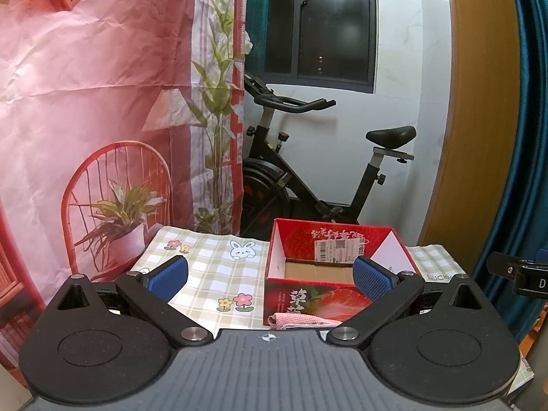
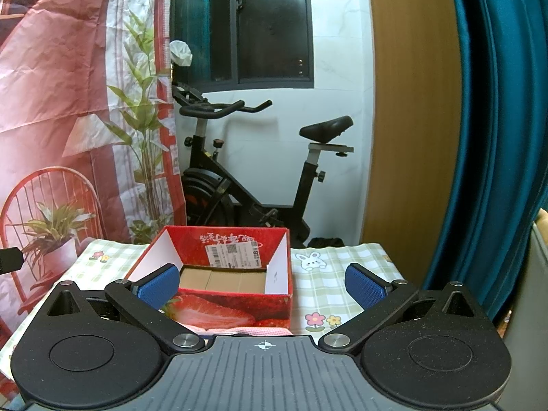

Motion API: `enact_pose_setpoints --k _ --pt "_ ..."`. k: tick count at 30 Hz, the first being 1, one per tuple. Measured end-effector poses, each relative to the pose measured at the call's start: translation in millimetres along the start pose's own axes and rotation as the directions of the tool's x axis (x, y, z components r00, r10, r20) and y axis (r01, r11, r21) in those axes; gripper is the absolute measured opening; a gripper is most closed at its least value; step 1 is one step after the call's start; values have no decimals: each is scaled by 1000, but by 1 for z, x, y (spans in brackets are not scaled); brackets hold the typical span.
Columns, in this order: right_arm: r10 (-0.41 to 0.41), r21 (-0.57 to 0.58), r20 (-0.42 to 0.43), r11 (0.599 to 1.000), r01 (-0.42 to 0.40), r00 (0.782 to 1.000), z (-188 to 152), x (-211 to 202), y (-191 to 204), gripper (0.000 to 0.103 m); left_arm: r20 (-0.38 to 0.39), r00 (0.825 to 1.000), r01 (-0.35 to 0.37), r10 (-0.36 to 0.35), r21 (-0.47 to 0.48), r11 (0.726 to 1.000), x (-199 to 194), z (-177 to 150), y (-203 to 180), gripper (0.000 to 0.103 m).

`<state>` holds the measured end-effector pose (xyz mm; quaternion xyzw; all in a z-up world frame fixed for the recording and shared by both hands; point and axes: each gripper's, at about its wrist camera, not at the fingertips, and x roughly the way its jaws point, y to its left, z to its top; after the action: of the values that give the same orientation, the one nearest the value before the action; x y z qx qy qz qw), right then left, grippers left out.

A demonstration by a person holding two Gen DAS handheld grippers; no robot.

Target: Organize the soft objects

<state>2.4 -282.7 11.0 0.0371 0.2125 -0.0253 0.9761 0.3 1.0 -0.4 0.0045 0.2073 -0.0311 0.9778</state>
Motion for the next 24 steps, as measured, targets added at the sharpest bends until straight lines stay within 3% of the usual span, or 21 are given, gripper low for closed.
enact_pose_setpoints --k 24 --pt "0 0 1 1000 0 1000 -1 -2 1 103 -1 1000 7 -7 9 1000 0 -4 0 103"
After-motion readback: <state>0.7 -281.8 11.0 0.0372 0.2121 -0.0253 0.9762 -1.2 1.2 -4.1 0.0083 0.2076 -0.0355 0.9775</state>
